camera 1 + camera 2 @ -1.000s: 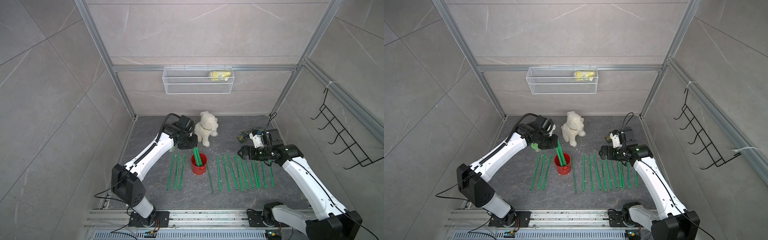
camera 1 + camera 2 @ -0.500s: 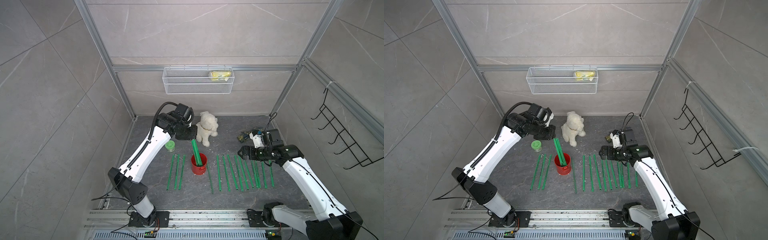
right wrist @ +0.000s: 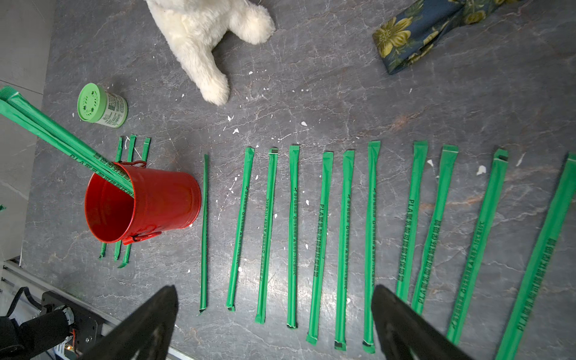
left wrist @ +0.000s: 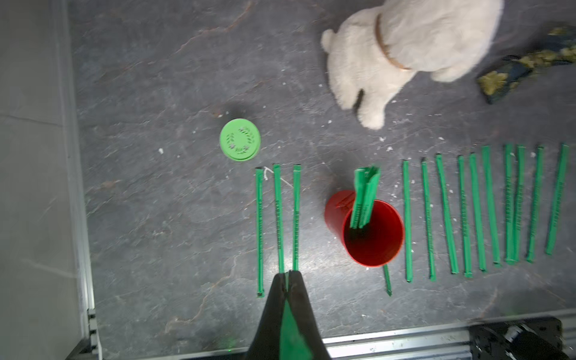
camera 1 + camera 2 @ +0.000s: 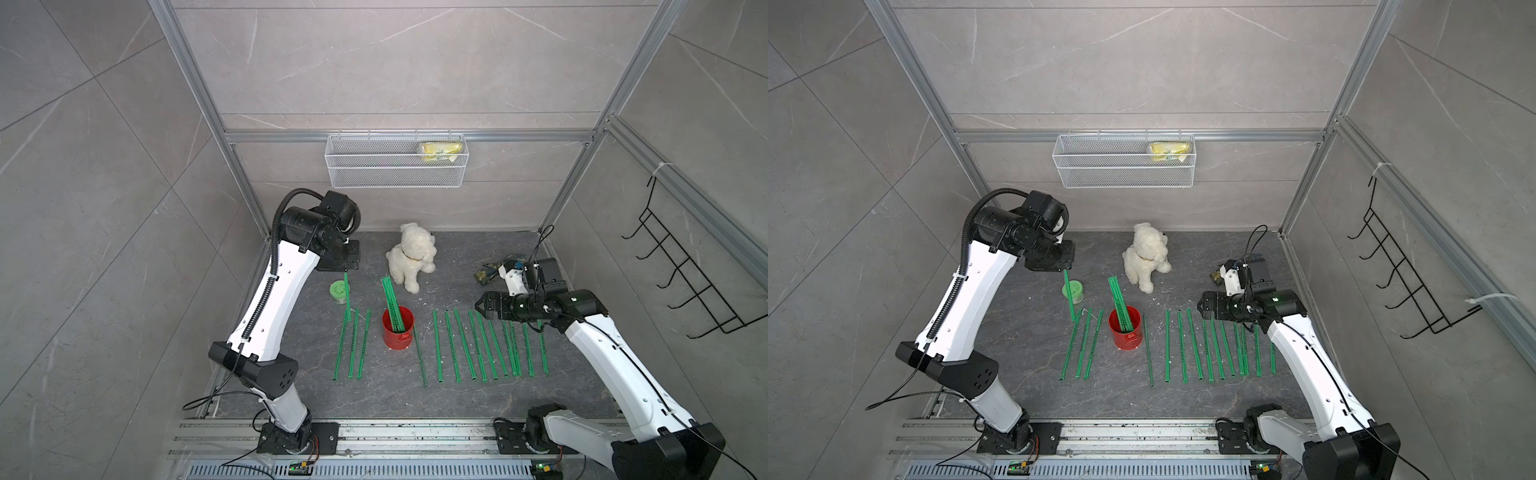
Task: Take the straws out of the storage container
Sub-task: Pick up the straw from the container, then place the straw at the center of the board.
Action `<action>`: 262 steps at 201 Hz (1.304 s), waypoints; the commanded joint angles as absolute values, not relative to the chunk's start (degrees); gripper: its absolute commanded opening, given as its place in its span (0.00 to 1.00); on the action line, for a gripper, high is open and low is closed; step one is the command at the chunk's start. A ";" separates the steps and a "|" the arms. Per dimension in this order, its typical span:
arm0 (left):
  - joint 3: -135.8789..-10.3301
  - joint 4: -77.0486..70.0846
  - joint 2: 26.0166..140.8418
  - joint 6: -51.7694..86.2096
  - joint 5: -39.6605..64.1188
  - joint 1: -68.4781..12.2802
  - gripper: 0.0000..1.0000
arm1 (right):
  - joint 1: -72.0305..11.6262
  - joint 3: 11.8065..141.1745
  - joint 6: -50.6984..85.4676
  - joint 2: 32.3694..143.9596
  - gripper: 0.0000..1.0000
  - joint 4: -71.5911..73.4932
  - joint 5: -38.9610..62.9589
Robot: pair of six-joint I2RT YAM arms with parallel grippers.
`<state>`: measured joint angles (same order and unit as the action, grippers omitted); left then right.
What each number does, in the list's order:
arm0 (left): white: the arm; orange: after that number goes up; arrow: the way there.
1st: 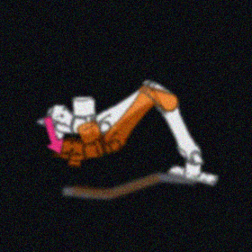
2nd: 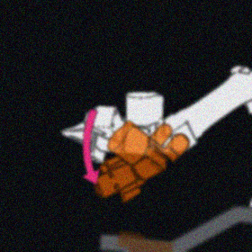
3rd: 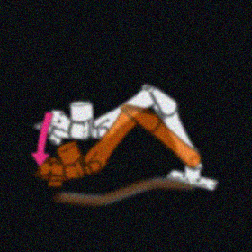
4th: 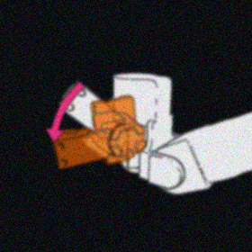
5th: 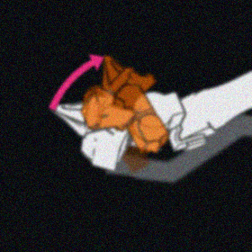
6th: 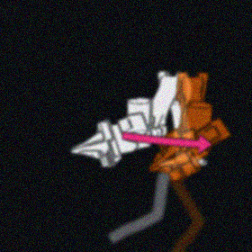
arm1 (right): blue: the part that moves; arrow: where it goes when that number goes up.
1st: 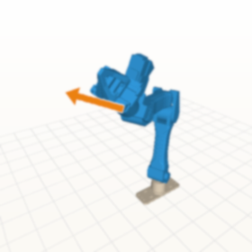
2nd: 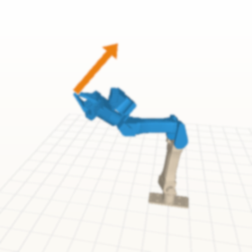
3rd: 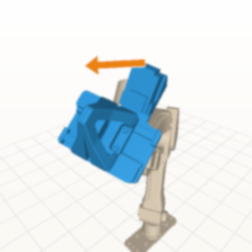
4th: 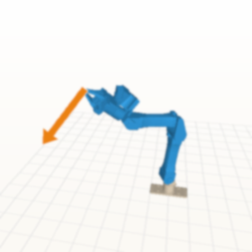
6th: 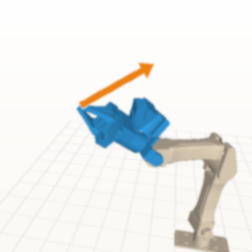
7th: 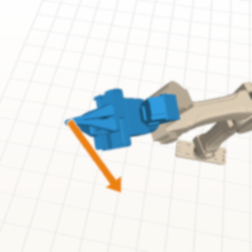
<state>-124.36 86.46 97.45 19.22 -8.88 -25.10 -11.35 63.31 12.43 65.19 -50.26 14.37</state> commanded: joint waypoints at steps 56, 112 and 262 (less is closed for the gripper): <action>-109.98 93.76 105.05 16.04 -13.05 -16.74 0.00 | -11.69 63.22 12.24 65.46 1.00 -51.53 13.43; -102.11 88.10 112.23 14.42 -10.31 -15.00 0.00 | -11.69 62.43 12.18 65.70 1.00 -51.36 12.87; -99.34 82.67 118.93 12.83 -6.35 -13.58 0.00 | -11.69 60.91 12.44 66.35 1.00 -50.29 12.81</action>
